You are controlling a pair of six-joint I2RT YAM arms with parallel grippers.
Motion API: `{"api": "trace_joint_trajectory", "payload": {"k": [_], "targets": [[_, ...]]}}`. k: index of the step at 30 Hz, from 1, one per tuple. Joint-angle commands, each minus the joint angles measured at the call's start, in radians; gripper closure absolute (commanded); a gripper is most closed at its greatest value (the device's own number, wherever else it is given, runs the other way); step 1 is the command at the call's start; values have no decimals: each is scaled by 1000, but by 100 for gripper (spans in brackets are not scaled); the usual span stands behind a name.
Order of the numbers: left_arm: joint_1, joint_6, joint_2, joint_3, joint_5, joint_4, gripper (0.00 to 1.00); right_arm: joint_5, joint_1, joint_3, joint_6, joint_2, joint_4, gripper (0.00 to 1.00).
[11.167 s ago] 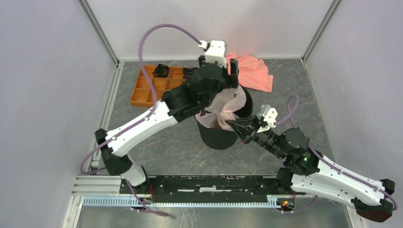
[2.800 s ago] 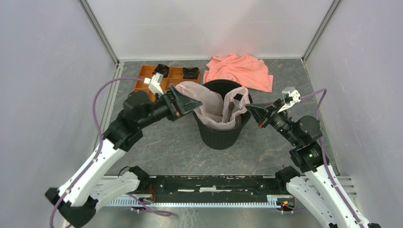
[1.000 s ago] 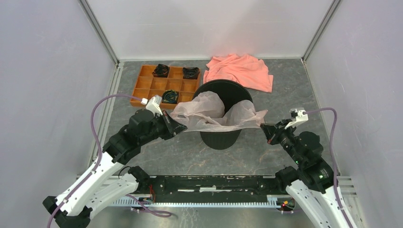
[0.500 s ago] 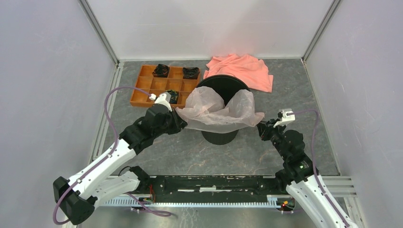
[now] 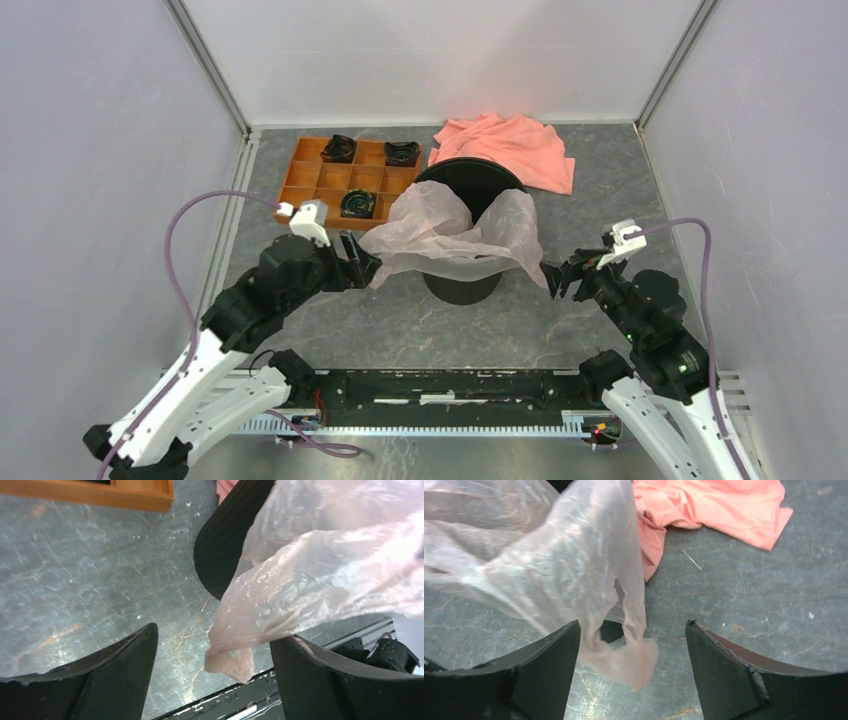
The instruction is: Put the trash bags into the trash bin
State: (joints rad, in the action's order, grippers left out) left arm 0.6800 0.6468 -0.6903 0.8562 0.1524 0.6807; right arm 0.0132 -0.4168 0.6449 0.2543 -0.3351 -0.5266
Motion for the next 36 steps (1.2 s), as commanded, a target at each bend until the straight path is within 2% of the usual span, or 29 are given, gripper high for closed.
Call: {"api": "trace_joint_trajectory", "payload": {"k": [1,3,6,13,16,19,20,23,27,30,33,34,36], "targets": [[-5,-119,90,89,33,68,10,-119,4,105,-134,9,-117,14],[-5,-177,102,102,-33,35,1,-259,3,108,-215,7,-98,12],[-5,-260,56,143,-116,21,0,-369,3,126,-304,-40,-103,10],[-5,-402,-12,155,-235,8,0,-349,3,169,-410,-97,-90,8],[-5,-422,-50,155,-209,-7,0,-274,4,173,-414,-150,-67,8],[-5,-424,-97,163,-200,-31,1,-284,4,161,-398,-187,-3,10],[-5,-422,-108,166,-187,-39,3,-287,3,154,-387,-196,22,14],[-5,-412,-130,182,-156,-46,12,-273,3,150,-356,-223,58,38],[-5,-414,-143,213,-88,-50,24,-270,4,146,-312,-209,111,57],[-5,-413,-157,246,-47,-51,33,-172,3,169,-265,-200,132,76],[-5,-413,-170,270,-27,-72,37,-58,4,226,-216,-247,108,93],[-5,-416,-177,275,-23,-82,39,-36,4,250,-211,-277,94,98],[-4,-419,-196,285,-18,-99,43,-19,3,281,-198,-327,86,100]]}}
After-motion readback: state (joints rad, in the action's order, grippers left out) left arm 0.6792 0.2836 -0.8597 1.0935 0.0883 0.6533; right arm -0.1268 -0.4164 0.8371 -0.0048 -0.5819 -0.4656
